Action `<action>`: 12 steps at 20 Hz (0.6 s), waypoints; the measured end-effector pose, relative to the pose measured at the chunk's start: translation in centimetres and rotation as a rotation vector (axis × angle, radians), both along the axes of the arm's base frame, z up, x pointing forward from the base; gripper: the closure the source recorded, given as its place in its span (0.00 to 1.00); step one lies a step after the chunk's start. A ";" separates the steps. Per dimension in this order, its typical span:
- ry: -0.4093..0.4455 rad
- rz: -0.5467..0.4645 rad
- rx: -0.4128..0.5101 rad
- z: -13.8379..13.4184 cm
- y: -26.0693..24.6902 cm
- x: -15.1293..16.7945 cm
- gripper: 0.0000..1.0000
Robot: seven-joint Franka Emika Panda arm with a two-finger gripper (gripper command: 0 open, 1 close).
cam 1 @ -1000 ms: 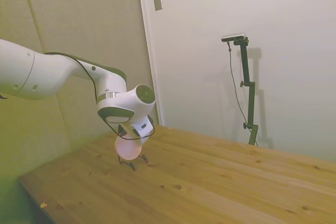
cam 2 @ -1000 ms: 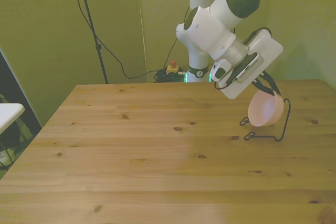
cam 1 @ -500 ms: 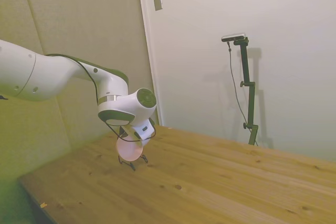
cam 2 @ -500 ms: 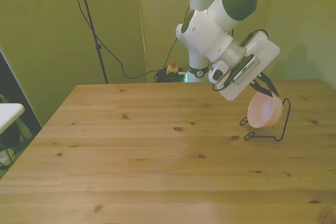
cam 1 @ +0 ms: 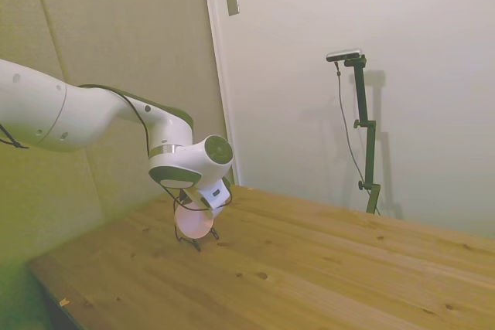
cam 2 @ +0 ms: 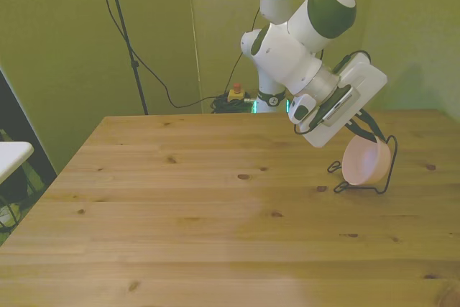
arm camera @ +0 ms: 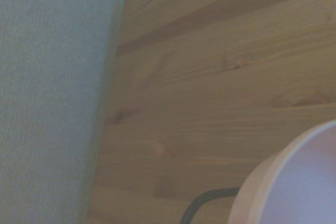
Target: Load the bowl
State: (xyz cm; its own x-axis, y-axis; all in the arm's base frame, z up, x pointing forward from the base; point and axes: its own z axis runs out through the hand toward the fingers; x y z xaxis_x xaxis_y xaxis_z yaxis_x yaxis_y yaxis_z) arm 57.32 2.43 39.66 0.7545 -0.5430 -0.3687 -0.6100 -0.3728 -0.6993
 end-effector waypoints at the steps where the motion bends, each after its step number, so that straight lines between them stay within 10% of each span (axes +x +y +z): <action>1: 0.004 0.001 0.000 -0.2 0.1 0.1 1.00; 5: 0.013 0.003 0.001 -0.8 0.2 0.2 1.00; 6: 0.013 0.003 0.001 -0.8 0.2 0.2 0.00; 12: 0.012 0.004 0.001 -0.8 0.2 0.3 0.00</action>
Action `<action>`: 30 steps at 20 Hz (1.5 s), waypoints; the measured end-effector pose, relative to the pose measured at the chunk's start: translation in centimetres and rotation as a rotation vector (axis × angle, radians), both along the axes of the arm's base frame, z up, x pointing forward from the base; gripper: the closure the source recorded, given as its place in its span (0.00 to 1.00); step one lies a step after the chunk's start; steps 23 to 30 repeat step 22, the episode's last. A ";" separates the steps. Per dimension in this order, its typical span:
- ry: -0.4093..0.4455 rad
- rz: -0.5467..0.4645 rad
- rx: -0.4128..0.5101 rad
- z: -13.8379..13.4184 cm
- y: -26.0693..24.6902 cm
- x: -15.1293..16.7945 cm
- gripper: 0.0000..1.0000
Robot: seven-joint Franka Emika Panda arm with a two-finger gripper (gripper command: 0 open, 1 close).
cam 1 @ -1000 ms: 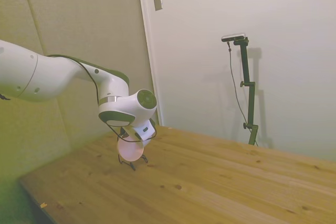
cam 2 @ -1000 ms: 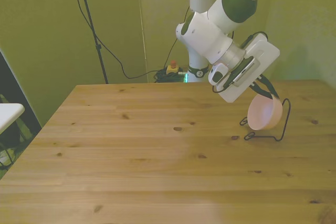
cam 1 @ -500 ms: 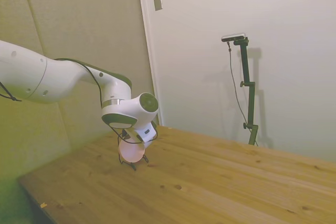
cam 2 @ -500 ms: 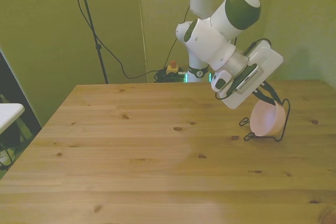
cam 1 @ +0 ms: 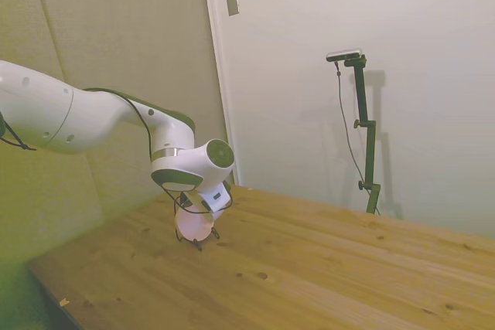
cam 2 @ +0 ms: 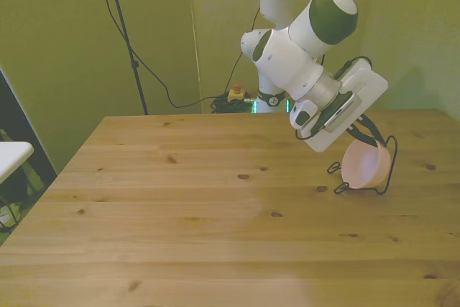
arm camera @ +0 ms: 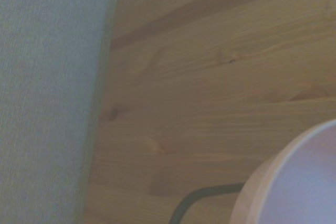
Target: Load the bowl
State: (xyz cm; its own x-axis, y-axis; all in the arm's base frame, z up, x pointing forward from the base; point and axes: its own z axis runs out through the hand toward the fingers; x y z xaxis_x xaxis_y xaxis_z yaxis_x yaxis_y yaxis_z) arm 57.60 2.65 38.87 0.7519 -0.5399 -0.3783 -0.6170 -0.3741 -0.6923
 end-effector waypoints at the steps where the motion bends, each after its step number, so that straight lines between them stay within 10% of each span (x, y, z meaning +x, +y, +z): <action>1: -0.001 0.000 0.000 0.0 0.0 0.0 0.00; 30: 0.052 -0.134 -0.208 7.9 -6.3 -3.7 0.00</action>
